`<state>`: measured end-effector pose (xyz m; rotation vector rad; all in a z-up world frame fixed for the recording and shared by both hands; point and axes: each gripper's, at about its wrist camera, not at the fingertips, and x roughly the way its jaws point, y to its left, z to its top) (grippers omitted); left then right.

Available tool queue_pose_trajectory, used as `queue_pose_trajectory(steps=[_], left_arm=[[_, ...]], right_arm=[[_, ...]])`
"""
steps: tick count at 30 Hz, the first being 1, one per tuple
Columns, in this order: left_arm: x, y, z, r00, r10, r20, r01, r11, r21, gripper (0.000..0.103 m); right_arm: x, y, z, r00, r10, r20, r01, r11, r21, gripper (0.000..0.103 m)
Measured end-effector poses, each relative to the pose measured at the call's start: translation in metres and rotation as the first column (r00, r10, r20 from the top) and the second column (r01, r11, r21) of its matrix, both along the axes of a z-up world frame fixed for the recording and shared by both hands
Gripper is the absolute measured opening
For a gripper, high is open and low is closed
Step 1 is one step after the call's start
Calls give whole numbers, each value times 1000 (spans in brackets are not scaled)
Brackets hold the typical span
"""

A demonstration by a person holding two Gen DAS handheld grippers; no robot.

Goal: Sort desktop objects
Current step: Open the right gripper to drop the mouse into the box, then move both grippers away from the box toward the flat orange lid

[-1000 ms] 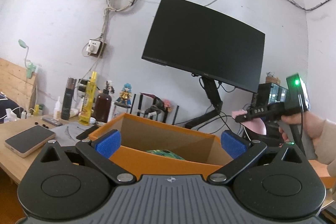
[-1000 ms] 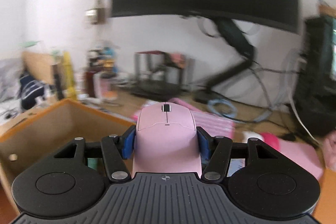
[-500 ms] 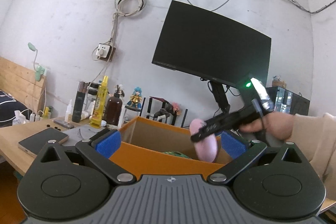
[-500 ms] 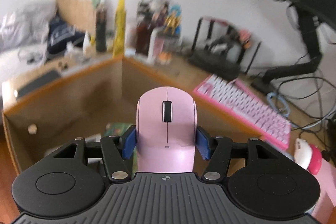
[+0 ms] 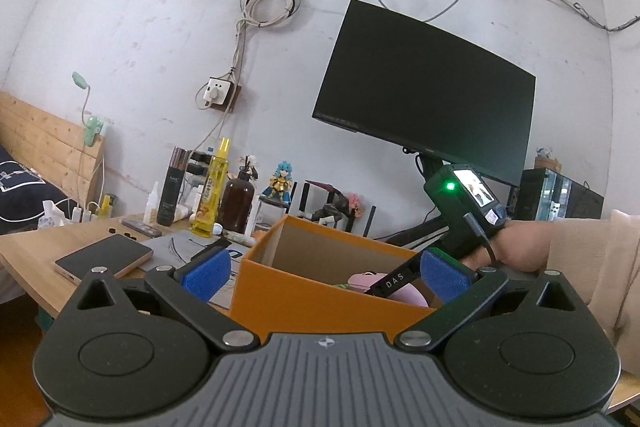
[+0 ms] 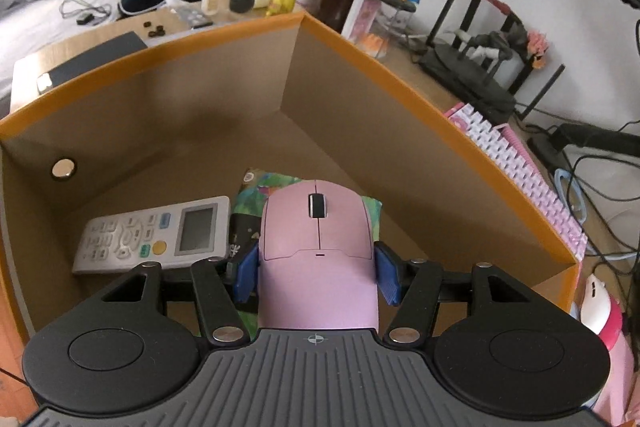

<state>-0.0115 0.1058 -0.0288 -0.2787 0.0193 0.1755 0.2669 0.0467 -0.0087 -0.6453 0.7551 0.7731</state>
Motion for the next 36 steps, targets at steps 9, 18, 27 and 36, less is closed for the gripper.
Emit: queue_pose_trajectory(steps=[9, 18, 27, 36], left_arm=[[-1, 0, 3, 1000, 3, -1, -3, 1000, 9, 103], [0, -6, 7, 1000, 2, 2, -2, 1000, 25, 103], [4, -16, 15, 1000, -14, 4, 14, 998, 56, 103], [8, -29, 24, 999, -40, 17, 38, 995, 95, 103]], right_arm=[[6, -21, 19, 1000, -13, -2, 13, 998, 54, 84], [-13, -89, 65, 998, -45, 35, 34, 963, 269, 88], [-65, -168, 97, 988, -104, 118, 33, 870, 492, 89], [-138, -250, 106, 956, -209, 206, 13, 732, 681, 99]])
